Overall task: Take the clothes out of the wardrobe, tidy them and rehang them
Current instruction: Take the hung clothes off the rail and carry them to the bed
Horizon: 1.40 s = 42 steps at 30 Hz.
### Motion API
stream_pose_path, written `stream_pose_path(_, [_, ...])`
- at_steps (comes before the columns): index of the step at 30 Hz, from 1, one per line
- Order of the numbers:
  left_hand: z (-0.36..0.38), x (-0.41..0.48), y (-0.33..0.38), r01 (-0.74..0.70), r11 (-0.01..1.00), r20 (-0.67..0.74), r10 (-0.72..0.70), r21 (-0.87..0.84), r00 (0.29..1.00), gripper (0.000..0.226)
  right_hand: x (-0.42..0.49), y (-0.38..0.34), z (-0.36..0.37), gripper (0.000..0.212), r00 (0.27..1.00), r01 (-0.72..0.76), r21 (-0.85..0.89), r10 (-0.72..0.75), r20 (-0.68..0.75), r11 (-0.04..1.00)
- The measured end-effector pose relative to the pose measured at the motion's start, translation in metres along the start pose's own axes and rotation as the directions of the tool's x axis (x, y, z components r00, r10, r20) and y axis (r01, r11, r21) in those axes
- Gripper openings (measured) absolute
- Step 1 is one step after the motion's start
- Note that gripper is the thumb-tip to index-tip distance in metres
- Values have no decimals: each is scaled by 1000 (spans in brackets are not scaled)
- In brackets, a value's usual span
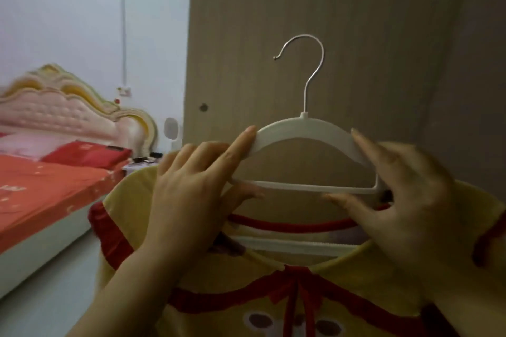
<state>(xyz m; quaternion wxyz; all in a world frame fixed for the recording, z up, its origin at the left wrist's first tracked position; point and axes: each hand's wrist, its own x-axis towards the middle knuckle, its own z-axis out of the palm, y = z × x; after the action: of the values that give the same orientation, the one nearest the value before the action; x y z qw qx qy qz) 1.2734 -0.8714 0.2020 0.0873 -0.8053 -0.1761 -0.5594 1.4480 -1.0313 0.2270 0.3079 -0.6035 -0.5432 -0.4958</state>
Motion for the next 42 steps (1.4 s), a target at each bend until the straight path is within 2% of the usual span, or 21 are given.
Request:
stream_pose_path(6, [-77, -36, -135, 33, 977, 40, -42, 212, 998, 60, 30, -139, 91, 71, 999, 26, 186, -18, -48, 982])
stream_pose_path(13, [-172, -84, -270, 123, 888, 35, -155, 443, 987, 63, 63, -291, 185, 69, 996, 85, 354, -73, -46, 931])
stream_pose_path(20, [-228, -119, -362, 193, 776, 49, -277, 600, 960, 62, 85, -399, 282, 69, 992, 90, 609, -126, 17, 788])
stream_pose_path(25, [-235, -142, -420, 217, 676, 44, -346, 704, 937, 63, 93, -451, 352, 68, 980, 110, 750, -196, 27, 653])
stream_pose_path(32, [-215, -152, -507, 239, 560, -10, -379, 793, 925, 63, 117, -506, 467, 67, 969, 157, 819, -244, -21, 551])
stream_pose_path(38, [-181, -139, -588, 287, 488, -57, -433, 825, 900, 61, 155, -535, 573, 67, 952, 172, 889, -303, -40, 424])
stream_pose_path(42, [-161, -134, -645, 314, 487, -69, -456, 815, 887, 63, 176, -557, 638, 66, 947, 202, 897, -311, -77, 392])
